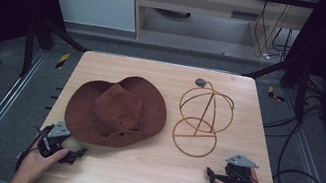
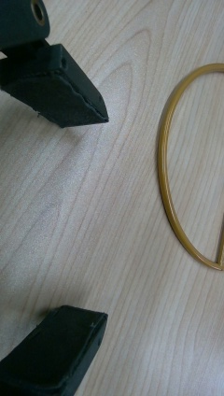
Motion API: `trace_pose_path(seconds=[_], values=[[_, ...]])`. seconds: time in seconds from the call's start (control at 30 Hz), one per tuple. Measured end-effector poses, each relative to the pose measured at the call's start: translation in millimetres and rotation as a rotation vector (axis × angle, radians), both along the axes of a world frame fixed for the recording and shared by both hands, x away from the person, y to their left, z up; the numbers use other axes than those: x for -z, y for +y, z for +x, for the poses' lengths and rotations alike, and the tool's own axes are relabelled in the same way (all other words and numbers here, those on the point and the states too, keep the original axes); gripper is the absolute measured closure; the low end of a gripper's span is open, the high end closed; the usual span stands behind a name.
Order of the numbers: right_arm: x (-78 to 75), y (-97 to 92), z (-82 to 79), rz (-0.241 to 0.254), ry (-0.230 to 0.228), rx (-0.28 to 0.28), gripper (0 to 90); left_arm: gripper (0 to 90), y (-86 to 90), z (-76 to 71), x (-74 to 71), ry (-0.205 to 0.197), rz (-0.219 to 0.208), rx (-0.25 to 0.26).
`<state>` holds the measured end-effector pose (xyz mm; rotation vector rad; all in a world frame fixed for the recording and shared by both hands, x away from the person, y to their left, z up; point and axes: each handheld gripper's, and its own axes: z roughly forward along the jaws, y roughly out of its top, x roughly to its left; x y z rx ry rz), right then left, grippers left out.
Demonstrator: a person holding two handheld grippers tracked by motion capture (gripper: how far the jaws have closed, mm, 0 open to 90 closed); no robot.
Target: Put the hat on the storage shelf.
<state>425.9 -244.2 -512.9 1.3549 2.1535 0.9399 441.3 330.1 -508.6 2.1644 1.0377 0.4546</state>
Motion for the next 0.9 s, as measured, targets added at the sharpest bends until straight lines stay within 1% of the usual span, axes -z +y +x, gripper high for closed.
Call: trace_pose_path(seconds=[0.27,0.37,0.4,0.5,0.53,0.6,0.63,0.67,0.7,0.73,0.77,0.9], values=[[-0.1,0.0,0.1,0.001,0.002,-0.001,5.7,0.0,-0.3,-1.0,-0.2,-0.003,0.001,-0.003],[-0.1,0.0,0.1,0.000,0.002,-0.001,5.6,1.6,-0.3,-2.2,-0.9,0.000,0.001,-0.003],[-0.1,0.0,0.1,0.001,0.002,-0.001,5.6,2.8,0.4,-4.3,-3.2,0.005,-0.014,0.000],[-0.1,0.0,0.1,0.000,0.002,-0.001,5.6,2.8,1.2,-8.3,-7.1,0.004,-0.019,0.007],[-0.1,0.0,0.1,0.001,0.002,-0.001,5.6,2.9,3.1,-13.6,-13.0,-0.004,-0.021,0.012],[-0.1,-0.1,0.1,0.000,0.002,-0.001,5.6,3.1,6.2,-19.5,-20.1,-0.010,-0.023,0.017],[-0.1,-0.1,0.1,0.001,0.002,-0.001,5.6,3.2,6.2,-19.5,-20.1,-0.010,-0.023,0.017],[-0.1,0.0,0.1,0.000,0.002,-0.001,5.7,3.2,9.5,-25.9,-28.0,-0.010,-0.029,0.023],[-0.1,0.0,0.1,0.000,0.002,-0.001,5.7,3.1,9.5,-25.9,-28.0,-0.010,-0.029,0.023],[-0.1,0.0,0.1,0.001,0.002,-0.001,5.6,3.1,10.8,-29.2,-32.3,-0.008,-0.028,0.024],[-0.1,0.0,0.1,0.001,0.002,-0.001,5.6,3.1,12.6,-34.4,-41.0,-0.010,-0.018,0.032],[-0.1,0.0,0.1,0.000,0.002,-0.001,5.6,3.0,13.0,-39.8,-59.4,-0.026,-0.006,0.038]])
